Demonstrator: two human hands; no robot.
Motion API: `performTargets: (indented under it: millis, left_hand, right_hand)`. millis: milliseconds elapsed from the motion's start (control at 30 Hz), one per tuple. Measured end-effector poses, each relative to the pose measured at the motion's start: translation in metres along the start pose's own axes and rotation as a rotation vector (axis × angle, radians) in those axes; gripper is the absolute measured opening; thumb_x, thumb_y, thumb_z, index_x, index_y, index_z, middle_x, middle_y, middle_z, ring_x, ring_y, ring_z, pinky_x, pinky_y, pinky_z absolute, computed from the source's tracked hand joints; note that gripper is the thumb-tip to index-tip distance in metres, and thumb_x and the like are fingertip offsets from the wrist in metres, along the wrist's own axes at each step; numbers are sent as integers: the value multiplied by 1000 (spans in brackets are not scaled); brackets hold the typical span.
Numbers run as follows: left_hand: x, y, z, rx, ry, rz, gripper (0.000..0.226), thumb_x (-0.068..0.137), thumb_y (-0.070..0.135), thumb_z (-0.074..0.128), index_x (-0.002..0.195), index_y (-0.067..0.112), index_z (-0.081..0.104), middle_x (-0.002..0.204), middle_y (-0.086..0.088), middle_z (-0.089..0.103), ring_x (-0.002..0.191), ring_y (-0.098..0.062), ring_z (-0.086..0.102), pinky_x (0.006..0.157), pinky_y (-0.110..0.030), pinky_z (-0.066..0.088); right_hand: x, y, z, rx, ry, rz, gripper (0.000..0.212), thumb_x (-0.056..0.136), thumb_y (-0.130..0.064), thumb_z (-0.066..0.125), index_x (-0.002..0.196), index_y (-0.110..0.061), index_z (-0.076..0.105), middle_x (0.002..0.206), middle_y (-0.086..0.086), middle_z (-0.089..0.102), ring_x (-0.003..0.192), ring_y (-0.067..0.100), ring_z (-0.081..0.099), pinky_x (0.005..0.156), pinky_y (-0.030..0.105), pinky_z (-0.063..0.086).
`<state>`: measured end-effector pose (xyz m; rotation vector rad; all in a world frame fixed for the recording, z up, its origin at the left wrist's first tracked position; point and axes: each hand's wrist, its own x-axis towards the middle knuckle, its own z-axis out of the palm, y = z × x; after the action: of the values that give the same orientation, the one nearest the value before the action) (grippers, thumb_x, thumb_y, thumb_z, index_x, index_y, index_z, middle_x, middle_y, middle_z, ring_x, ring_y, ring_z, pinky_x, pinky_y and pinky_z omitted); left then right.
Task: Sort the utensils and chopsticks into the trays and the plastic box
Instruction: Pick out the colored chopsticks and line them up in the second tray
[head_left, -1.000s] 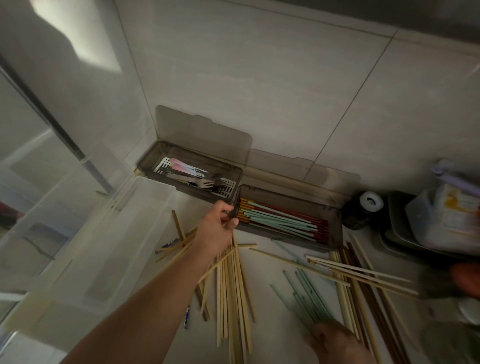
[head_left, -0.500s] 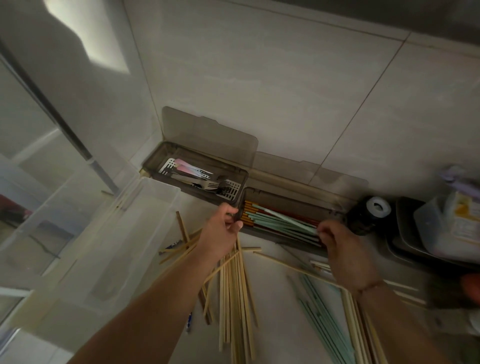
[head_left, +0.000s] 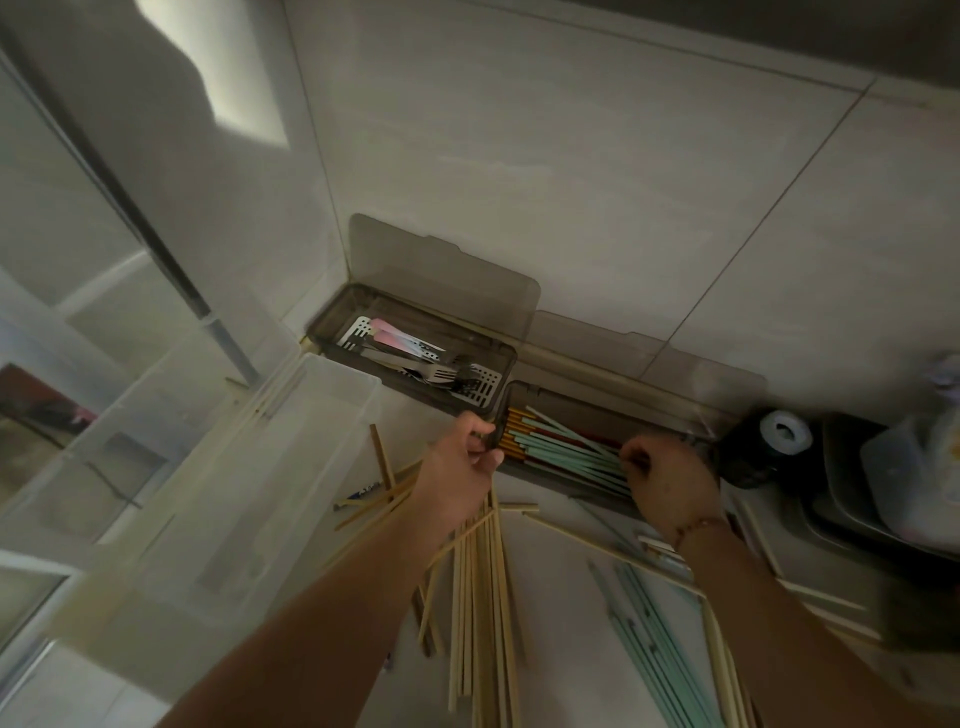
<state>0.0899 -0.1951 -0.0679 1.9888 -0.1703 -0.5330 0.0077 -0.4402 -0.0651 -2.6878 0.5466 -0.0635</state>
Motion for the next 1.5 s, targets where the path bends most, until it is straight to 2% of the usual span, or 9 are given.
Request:
performTargets:
  millis: [200,500,633,867,1033,1167,1300,1400,1500]
  left_hand:
    - [0,1,0,-1,-8,-13,24,92,20,61,106,37,49,109,8,63,104,-6,59,87,-30,49]
    - [-1,3,1,16,5,-18,26,92,21,61,103,40,48,98,21,58,95,-1,56,66,-15,36]
    - [-2,5,2,25,16,-16,26,92,20,62,103,39,49,95,21,56,94,-3,56,67,-17,37]
    - [-2,5,2,26,1,-9,25,92,20,61,105,37,48,108,12,63,101,-9,59,81,-27,45]
    - [-2,4,3,26,12,-23,28,92,21,61,100,43,46,103,17,59,100,-7,58,77,-27,43]
    - [-2,5,3,16,9,-19,29,91,22,61,97,46,45,102,18,59,99,-6,58,68,-19,39]
    - [-2,4,2,16,8,-9,31,91,21,61,95,47,44,101,18,59,98,-4,57,65,-14,36]
    - [-1,3,1,19,-1,-7,30,91,21,61,97,45,45,99,18,59,98,-4,57,68,-15,38]
    - [0,2,2,24,3,-7,29,92,21,61,98,44,45,97,19,58,97,-2,58,70,-17,40]
  right_hand:
    - [-77,2,-8,46,340,-152,6,82,-22,59,85,-25,63,89,-5,61,83,18,54,68,25,44]
    - [-206,4,14,-175,-133,93,50,51,-17,92,98,-28,77,86,0,69,74,24,71,62,26,57]
    - [-213,-8,14,-146,-54,56,49,41,-7,95,85,-22,78,85,4,70,70,28,70,69,21,51]
    - [-207,-17,23,-138,-14,102,41,35,-19,96,68,-26,73,77,-3,68,60,27,64,52,33,57]
    - [-209,-19,32,60,-22,305,38,43,-20,95,71,-30,72,84,-2,62,71,29,63,69,39,57]
    - [-207,-19,30,-31,-72,281,33,48,-22,92,72,-33,72,87,-2,61,73,27,58,71,37,53]
    - [-195,-29,14,-69,-186,213,21,74,-39,73,92,-44,65,101,-15,49,97,18,54,90,23,39]
    - [-183,-32,9,141,-77,214,40,65,-9,83,68,-41,60,72,-18,54,73,16,61,70,23,46]
    - [-157,-35,-11,338,75,164,52,75,-1,75,75,-49,56,67,-25,61,70,-3,60,62,4,40]
